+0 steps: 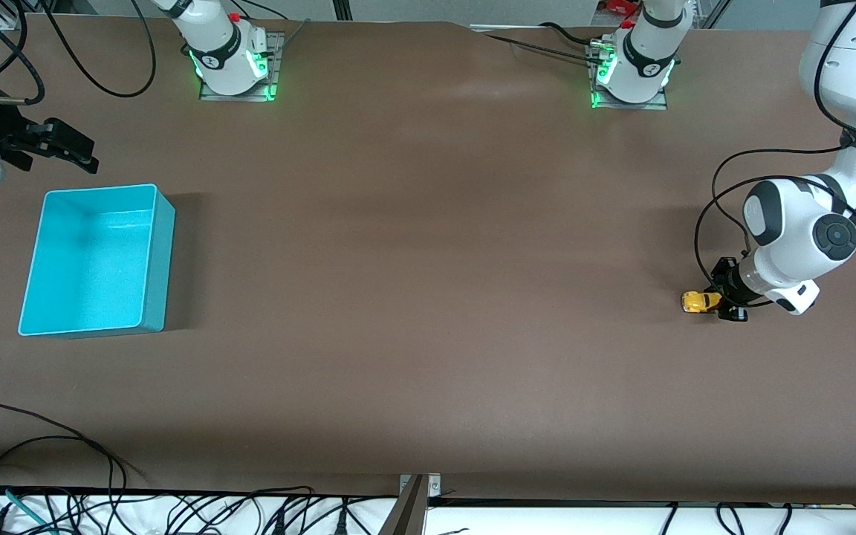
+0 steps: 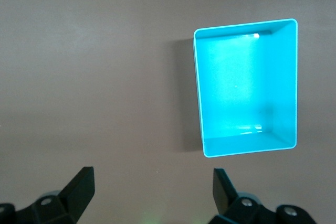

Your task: Wind up and store yellow beetle car

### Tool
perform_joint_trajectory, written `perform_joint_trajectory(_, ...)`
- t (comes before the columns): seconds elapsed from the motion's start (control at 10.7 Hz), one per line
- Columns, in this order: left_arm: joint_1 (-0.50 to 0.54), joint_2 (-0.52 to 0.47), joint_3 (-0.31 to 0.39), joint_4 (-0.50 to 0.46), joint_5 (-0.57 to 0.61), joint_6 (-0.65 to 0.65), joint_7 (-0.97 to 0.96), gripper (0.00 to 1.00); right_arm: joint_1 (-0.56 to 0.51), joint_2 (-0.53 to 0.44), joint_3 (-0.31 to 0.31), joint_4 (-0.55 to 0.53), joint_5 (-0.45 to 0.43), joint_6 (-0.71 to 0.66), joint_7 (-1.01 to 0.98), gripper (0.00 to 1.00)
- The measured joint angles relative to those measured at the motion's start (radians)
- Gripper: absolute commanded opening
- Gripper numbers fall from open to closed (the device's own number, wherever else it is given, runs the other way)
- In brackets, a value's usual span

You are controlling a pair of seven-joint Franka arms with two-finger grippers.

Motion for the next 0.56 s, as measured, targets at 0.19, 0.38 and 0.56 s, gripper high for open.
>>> perform_joint_trajectory(0.19,0.001,0.016,0.003,0.027,0.003,0.003,0.0,1.0,0.0,0.0,0.0,0.0,0.0,0.0,0.0,1.0)
perform_joint_trajectory(0.38,0.001,0.041,0.003,0.079,0.003,-0.014,0.0,1.0,0.0,0.0,0.0,0.0,0.0,0.0,0.0,1.0)
perform_joint_trajectory(0.56,0.001,0.044,0.004,0.111,0.003,-0.042,0.0,1.0,0.0,0.0,0.0,0.0,0.0,0.0,0.0,1.0)
